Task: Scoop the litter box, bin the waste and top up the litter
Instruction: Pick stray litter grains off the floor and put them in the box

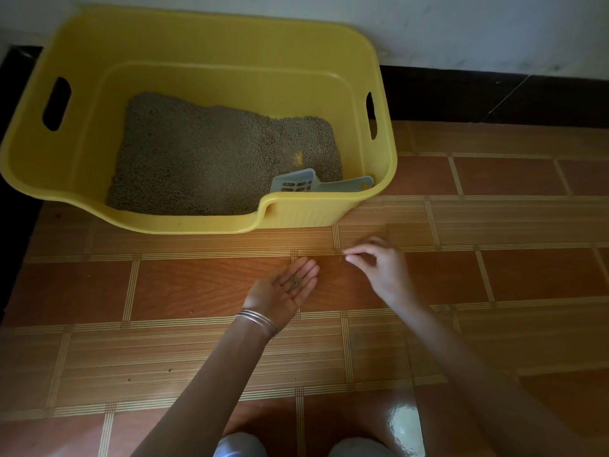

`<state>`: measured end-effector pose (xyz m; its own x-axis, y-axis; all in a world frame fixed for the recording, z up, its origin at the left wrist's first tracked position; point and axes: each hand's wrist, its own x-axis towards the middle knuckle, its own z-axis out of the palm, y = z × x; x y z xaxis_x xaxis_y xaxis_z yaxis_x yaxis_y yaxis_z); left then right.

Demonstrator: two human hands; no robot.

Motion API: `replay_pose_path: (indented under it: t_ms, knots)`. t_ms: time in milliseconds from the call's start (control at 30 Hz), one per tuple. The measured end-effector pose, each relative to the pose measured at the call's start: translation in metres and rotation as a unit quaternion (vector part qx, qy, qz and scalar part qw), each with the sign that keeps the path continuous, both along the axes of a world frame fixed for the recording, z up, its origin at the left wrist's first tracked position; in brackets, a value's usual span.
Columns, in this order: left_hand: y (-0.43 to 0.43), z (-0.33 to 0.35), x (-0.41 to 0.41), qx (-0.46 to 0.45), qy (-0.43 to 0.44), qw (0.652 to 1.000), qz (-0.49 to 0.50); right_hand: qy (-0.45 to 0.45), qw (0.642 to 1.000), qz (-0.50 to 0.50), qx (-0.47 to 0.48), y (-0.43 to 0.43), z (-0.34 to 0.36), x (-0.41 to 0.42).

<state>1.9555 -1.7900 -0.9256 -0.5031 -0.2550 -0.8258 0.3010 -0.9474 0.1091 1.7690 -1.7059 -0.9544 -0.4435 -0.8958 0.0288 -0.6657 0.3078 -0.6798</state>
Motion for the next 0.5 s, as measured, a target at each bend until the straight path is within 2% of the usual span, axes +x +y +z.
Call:
replay_pose_path:
  t_ms: [133,367,500]
  knots:
    - [-0.001,-0.002,0.002,0.001,0.002,1.0,0.001,0.005,0.999,0.012,0.041,0.002,-0.009,-0.005]
    - [-0.002,-0.006,0.003,0.003,0.001,1.0,0.001,0.047,0.999,0.025,0.007,-0.006,-0.018,0.012]
    - [-0.004,-0.007,0.004,0.008,0.003,1.0,0.006,0.044,0.998,-0.026,-0.022,-0.001,-0.02,0.01]
